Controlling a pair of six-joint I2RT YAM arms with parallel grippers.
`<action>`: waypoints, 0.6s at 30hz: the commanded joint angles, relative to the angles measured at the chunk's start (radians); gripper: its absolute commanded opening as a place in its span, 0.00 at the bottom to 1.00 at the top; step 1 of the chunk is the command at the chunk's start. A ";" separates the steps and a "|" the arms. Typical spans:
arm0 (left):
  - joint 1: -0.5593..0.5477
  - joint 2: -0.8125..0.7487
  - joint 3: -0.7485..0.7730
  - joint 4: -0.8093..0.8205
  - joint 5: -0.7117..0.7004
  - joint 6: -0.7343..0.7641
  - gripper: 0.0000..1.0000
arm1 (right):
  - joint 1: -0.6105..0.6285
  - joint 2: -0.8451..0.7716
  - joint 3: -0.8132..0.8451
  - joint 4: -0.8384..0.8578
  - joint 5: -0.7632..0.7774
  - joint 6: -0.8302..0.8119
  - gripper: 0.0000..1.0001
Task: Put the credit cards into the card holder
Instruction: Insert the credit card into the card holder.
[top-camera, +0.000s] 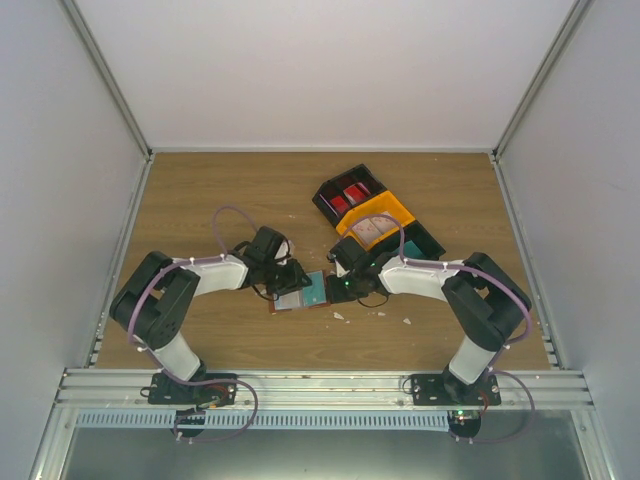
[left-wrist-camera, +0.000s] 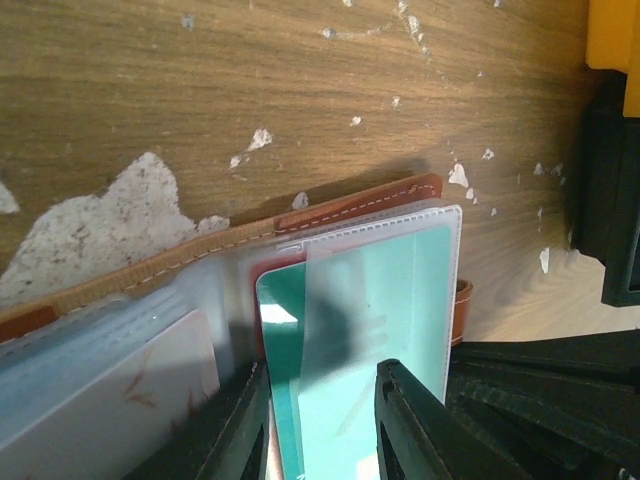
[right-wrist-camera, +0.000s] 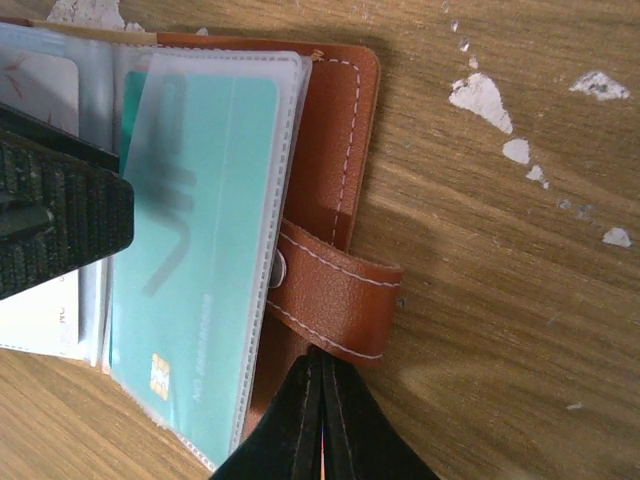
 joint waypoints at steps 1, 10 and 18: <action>-0.012 0.053 0.019 0.050 0.025 0.037 0.32 | -0.003 0.058 -0.023 -0.065 0.030 -0.016 0.04; -0.013 0.023 0.026 0.032 0.032 0.066 0.32 | -0.003 0.002 -0.017 -0.082 0.074 -0.008 0.06; -0.012 -0.139 0.067 -0.114 -0.016 0.141 0.46 | -0.003 -0.146 0.081 -0.235 0.218 0.000 0.23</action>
